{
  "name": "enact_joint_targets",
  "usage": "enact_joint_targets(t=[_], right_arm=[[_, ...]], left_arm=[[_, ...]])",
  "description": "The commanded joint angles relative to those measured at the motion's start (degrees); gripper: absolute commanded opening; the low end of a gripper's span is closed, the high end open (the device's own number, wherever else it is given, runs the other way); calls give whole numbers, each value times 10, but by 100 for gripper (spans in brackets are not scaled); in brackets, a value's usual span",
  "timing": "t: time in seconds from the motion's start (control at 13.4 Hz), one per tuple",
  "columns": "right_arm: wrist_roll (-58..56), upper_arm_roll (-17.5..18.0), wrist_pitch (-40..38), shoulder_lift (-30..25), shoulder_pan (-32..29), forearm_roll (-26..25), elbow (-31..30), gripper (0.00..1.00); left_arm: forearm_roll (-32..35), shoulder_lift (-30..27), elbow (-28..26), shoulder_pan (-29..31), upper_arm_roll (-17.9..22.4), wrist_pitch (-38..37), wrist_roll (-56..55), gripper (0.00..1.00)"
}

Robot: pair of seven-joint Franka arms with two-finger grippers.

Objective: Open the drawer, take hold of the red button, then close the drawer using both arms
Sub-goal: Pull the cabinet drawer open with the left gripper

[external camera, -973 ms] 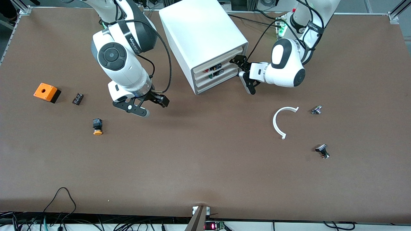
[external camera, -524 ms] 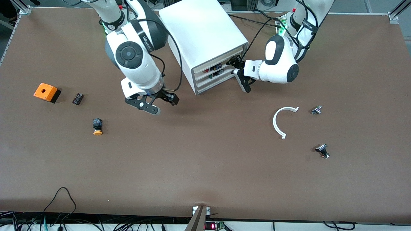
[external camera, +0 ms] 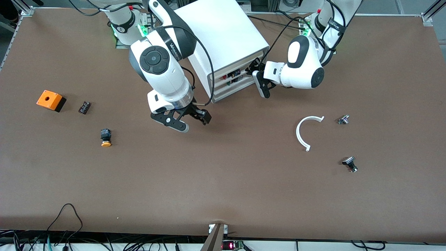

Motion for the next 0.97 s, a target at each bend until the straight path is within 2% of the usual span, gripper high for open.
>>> enact_joint_targets(t=[0.0,0.15,0.37,0.67,0.9], right_arm=[[74,-5,24,13,18,2,21,96],[124,-5,35,34,28,1,52,96],[169,-5,31,79,31,2,129,96],[241,-10,29,122,60,1,194,93],[324,-10,33,151,77,1,231,94]], left_arm=[[-1,2,0,8,4,5,19,0],[25,9,16,25,4,1,18,0],[129,73,107,58,7,0,11,0],[178,152,223,115,12,-67,8,0],[211,180,255,124,12,-83,6,0]])
